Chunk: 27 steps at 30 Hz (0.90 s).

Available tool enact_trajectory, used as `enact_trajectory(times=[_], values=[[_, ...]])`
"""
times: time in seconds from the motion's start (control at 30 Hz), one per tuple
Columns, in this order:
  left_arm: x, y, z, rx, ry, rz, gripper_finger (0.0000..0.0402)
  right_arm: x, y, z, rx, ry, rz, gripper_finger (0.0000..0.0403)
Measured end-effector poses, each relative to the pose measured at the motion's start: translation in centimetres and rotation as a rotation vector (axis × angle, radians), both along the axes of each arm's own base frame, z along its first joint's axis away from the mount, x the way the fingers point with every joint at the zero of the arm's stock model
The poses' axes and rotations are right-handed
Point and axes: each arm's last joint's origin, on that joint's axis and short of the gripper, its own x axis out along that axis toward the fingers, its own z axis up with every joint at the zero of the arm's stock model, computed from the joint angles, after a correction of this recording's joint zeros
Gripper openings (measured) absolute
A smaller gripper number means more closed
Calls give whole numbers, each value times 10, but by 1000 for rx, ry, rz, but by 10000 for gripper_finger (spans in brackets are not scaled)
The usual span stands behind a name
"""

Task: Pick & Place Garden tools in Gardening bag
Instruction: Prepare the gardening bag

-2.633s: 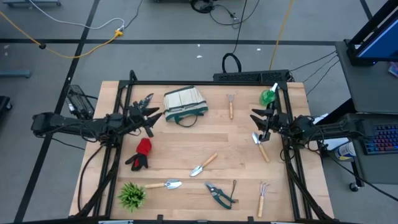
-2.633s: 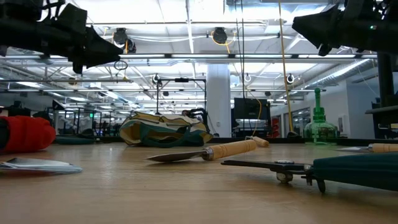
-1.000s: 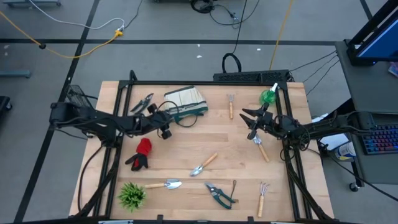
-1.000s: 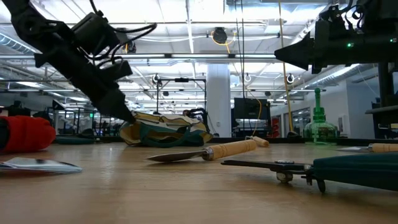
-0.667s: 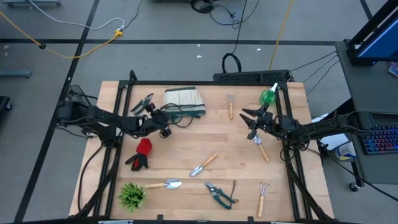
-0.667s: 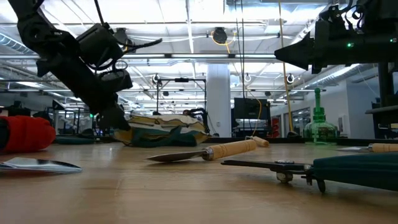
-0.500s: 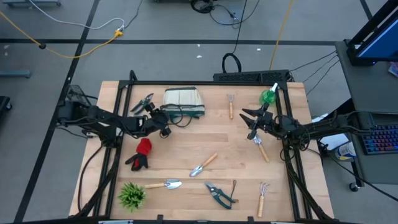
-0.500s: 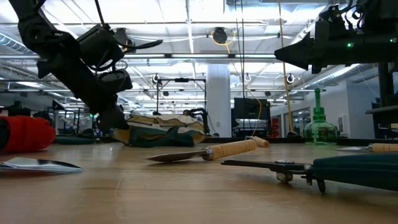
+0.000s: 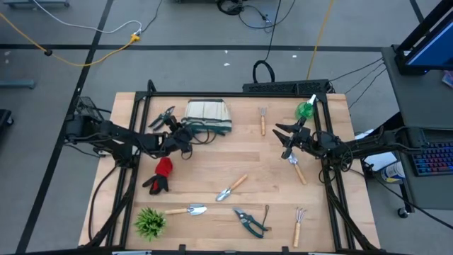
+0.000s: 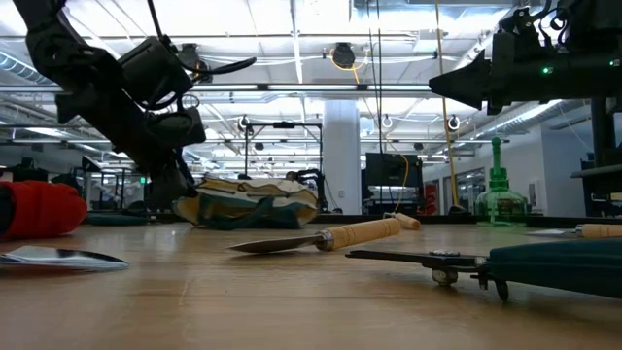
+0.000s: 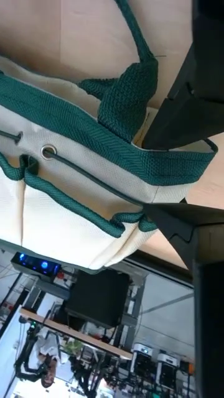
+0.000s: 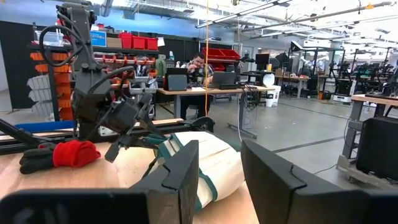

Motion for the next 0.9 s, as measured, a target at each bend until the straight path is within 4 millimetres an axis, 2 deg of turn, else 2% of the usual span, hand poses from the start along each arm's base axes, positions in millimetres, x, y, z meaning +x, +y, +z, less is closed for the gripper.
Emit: enact_trajectory(times=[0.63,0.9], values=[[-5,21,-1,-29,30,38,152,0,0,0,-20,10,-3,114],[3,37,-8,11,29,26,152,0,0,0,-20,10,-3,114]])
